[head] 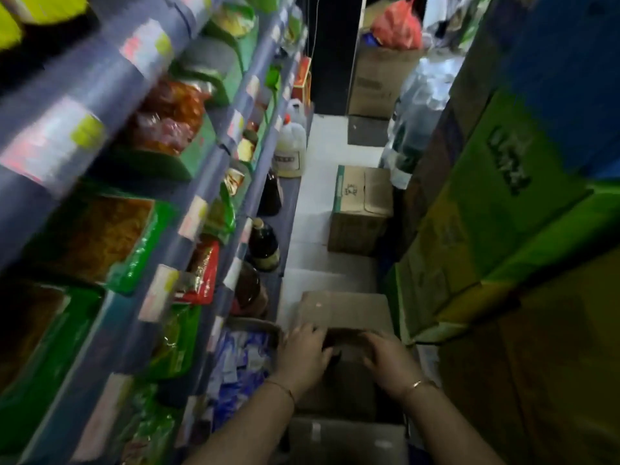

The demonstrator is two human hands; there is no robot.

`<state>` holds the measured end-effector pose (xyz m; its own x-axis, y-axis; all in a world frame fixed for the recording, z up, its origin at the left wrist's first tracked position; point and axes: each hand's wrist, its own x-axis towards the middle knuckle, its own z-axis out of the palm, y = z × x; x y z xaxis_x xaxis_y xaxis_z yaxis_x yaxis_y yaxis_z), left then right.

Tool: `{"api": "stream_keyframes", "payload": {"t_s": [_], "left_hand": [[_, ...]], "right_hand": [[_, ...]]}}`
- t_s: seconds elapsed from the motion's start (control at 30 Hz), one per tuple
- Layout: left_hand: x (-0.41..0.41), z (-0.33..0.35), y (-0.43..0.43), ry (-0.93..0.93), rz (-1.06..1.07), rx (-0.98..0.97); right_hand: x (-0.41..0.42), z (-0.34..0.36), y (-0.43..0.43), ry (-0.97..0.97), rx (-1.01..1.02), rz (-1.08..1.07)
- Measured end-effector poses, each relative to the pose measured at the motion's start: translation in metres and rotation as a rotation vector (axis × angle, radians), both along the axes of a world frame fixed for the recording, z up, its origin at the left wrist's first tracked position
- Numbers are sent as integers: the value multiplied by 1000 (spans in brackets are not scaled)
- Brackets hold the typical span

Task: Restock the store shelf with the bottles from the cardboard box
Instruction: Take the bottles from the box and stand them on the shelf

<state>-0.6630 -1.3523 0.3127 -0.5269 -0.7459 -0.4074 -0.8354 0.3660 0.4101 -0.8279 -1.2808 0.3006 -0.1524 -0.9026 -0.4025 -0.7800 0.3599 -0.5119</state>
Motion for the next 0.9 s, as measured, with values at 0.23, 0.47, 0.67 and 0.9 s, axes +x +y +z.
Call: {"api": "stream_keyframes", "payload": {"t_s": [0.23,0.47,0.67,0.9], "left_hand": [[-2,-173,-6,97,219,274],[-20,-318,7,371,817,388],[-37,-378,5,530,1017,220],[-43,-410,4,667,1164,130]], "right_hand": [[-2,-177,-1,-88,117,-62],[-1,-313,-14,-148,78,-192],[6,-385,-16,-248,22,-270],[13,-416,-20,-417,-123,-406]]}}
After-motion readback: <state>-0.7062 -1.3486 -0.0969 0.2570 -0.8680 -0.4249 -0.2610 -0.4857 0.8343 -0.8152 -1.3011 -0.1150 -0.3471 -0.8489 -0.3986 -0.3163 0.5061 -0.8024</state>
